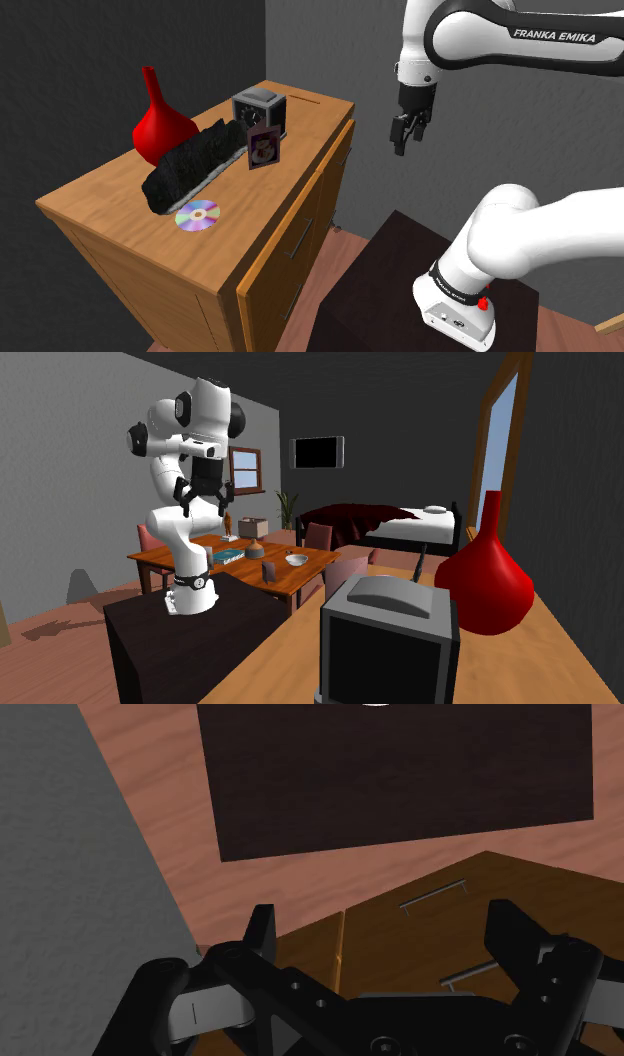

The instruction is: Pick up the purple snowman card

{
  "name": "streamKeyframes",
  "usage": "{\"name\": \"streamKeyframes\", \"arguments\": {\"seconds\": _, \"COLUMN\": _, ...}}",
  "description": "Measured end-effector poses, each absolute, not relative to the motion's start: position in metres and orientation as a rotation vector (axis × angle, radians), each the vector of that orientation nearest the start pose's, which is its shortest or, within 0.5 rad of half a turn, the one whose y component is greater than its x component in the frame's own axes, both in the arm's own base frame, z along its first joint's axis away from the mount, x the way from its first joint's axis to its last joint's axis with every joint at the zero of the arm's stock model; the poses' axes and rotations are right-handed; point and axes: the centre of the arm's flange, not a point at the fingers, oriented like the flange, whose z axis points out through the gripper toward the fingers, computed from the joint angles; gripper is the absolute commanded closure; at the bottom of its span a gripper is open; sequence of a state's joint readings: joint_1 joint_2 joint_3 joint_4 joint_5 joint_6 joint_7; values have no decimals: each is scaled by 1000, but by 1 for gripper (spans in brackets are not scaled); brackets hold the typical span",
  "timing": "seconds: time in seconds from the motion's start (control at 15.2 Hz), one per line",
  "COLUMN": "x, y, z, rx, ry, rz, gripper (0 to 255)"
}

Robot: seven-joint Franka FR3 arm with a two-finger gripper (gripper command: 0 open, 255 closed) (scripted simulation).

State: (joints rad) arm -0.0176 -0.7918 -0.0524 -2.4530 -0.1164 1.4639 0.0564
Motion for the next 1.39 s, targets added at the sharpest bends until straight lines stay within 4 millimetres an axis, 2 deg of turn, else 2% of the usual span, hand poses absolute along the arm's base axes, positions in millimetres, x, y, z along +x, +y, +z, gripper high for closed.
{"name": "streamKeyframes", "arguments": {"seconds": 0.13, "x": 292, "y": -35, "z": 538, "rx": -3201, "ry": 172, "rz": 314, "gripper": 0}}
{"name": "streamKeyframes", "arguments": {"seconds": 0.26, "x": 309, "y": -28, "z": 534, "rx": -3200, "ry": 166, "rz": 298, "gripper": 0}}
{"name": "streamKeyframes", "arguments": {"seconds": 1.39, "x": 498, "y": 49, "z": 505, "rx": -3190, "ry": 107, "rz": 130, "gripper": 0}}
